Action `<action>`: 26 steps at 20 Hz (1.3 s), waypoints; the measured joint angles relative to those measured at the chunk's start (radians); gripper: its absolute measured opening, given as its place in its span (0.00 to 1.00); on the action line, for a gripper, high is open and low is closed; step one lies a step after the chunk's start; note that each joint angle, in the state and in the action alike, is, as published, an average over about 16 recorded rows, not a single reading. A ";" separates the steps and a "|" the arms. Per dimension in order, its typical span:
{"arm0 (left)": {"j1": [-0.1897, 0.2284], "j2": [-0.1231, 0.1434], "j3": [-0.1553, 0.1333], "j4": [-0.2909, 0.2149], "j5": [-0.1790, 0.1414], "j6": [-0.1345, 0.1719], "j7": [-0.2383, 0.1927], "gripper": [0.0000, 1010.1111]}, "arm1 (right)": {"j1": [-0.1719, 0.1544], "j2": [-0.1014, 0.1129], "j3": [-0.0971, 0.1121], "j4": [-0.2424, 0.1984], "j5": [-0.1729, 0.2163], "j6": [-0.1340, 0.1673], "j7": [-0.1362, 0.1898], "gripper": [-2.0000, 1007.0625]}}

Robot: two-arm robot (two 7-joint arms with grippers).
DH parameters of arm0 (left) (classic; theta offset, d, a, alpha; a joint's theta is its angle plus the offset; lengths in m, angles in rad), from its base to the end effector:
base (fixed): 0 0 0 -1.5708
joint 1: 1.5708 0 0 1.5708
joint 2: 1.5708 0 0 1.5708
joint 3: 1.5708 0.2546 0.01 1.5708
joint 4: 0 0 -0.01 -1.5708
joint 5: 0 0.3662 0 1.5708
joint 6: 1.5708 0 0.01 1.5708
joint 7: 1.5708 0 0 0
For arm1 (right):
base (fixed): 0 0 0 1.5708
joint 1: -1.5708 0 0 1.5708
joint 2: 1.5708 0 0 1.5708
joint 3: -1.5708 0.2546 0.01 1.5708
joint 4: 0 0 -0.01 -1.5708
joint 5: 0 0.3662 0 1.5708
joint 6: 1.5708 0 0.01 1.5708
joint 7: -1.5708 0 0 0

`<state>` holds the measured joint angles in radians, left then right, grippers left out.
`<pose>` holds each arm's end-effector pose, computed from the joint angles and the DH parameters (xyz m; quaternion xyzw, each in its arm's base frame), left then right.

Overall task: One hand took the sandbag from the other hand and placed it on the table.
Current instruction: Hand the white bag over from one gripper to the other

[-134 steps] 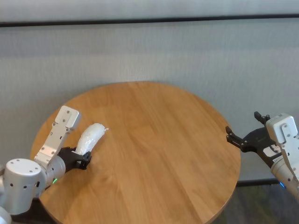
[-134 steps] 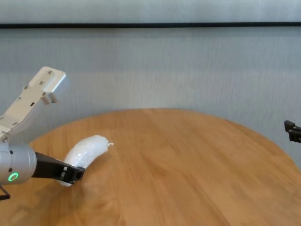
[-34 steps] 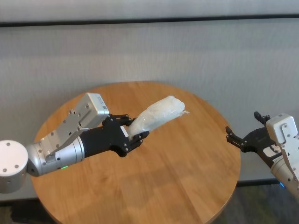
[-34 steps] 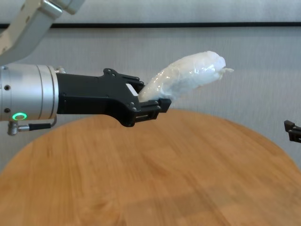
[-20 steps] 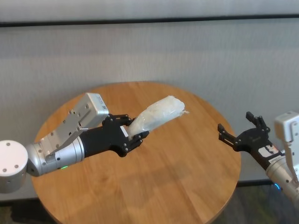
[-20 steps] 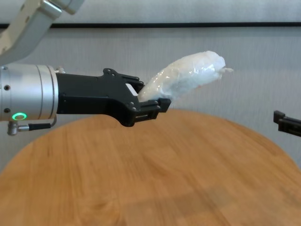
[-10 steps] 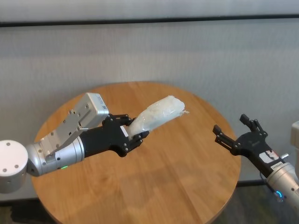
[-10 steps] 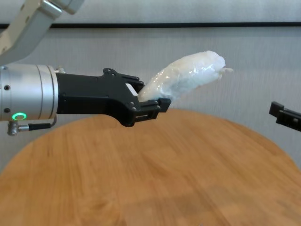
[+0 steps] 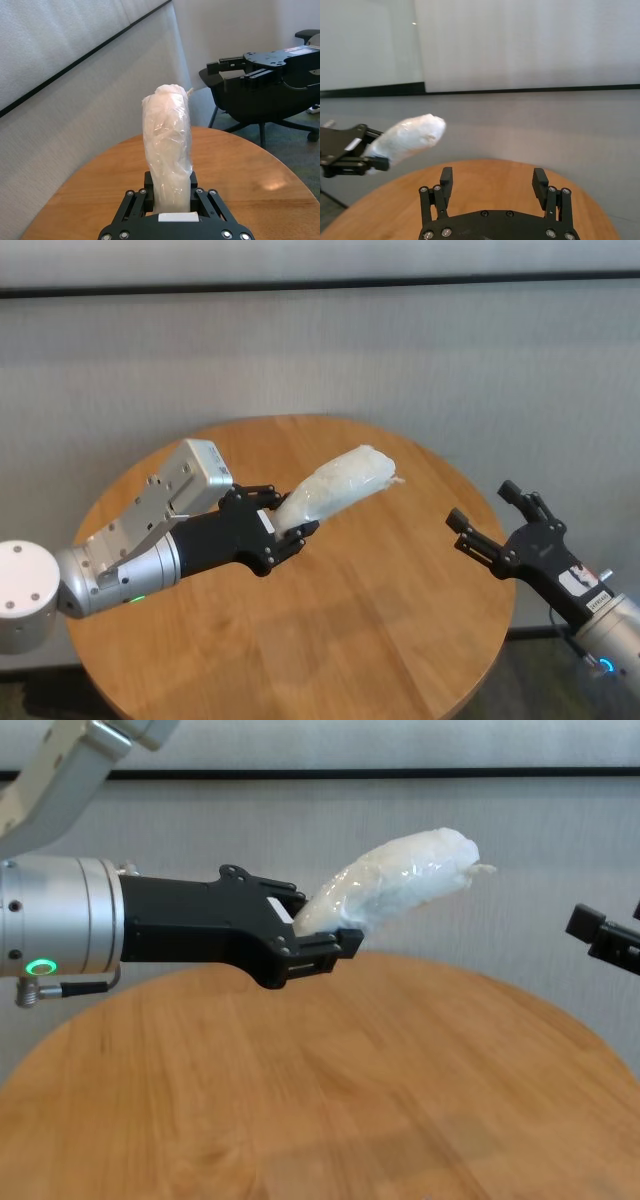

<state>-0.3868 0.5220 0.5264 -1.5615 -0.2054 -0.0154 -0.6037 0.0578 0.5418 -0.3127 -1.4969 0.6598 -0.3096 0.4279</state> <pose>0.4333 -0.0345 -0.1787 0.1285 -0.1755 0.2582 0.9413 0.3833 -0.0498 -0.2868 0.0898 -0.0183 -0.4515 0.8876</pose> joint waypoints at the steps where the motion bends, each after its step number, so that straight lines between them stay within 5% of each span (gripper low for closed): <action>1: 0.000 0.000 0.000 0.000 0.000 0.000 0.000 0.39 | -0.001 0.000 0.003 0.002 0.019 -0.001 0.024 0.99; 6: 0.000 0.000 0.000 0.000 0.000 0.000 0.000 0.39 | 0.000 -0.007 0.018 0.017 0.122 0.019 0.140 1.00; 11: 0.000 0.000 0.000 0.000 0.000 0.000 0.000 0.39 | 0.017 -0.025 0.020 0.044 0.233 0.089 0.235 1.00; 20: 0.000 0.000 0.000 0.000 0.000 0.000 0.000 0.39 | 0.089 -0.073 -0.016 0.117 0.382 0.244 0.338 1.00; 26: 0.000 0.000 0.000 0.000 0.000 0.000 0.000 0.39 | 0.142 -0.108 -0.052 0.171 0.455 0.315 0.384 0.99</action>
<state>-0.3868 0.5220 0.5265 -1.5614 -0.2054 -0.0153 -0.6037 0.1998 0.4333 -0.3648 -1.3257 1.1143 0.0059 0.8123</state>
